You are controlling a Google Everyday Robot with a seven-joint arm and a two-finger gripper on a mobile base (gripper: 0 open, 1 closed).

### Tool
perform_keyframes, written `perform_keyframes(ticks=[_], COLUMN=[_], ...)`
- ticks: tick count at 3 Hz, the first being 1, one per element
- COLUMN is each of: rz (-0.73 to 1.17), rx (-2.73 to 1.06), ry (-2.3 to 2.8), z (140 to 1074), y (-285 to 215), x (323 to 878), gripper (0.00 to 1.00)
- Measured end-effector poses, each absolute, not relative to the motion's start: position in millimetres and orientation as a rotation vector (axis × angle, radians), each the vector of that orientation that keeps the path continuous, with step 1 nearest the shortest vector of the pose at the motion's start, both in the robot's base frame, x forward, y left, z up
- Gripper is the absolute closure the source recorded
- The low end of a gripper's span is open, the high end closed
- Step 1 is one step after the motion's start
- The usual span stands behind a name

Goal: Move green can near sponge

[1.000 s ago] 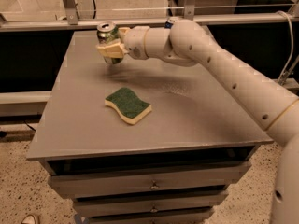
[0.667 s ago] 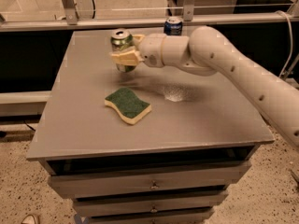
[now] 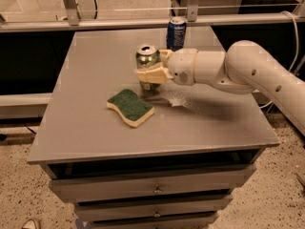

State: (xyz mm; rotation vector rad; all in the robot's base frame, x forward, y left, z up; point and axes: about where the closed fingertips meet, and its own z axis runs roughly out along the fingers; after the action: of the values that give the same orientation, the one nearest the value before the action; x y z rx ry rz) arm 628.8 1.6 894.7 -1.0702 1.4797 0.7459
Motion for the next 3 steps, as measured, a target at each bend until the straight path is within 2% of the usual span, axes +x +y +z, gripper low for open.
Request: perform_keyframes(ticks=[2,3], rz=[0.826,0.894], rx=[-1.103,-1.113], ry=[1.484,1.471], z=[888.8,880.6], y=[-0.6,12.6], x=[600.8,590.2], gripper=[0.51,0.2])
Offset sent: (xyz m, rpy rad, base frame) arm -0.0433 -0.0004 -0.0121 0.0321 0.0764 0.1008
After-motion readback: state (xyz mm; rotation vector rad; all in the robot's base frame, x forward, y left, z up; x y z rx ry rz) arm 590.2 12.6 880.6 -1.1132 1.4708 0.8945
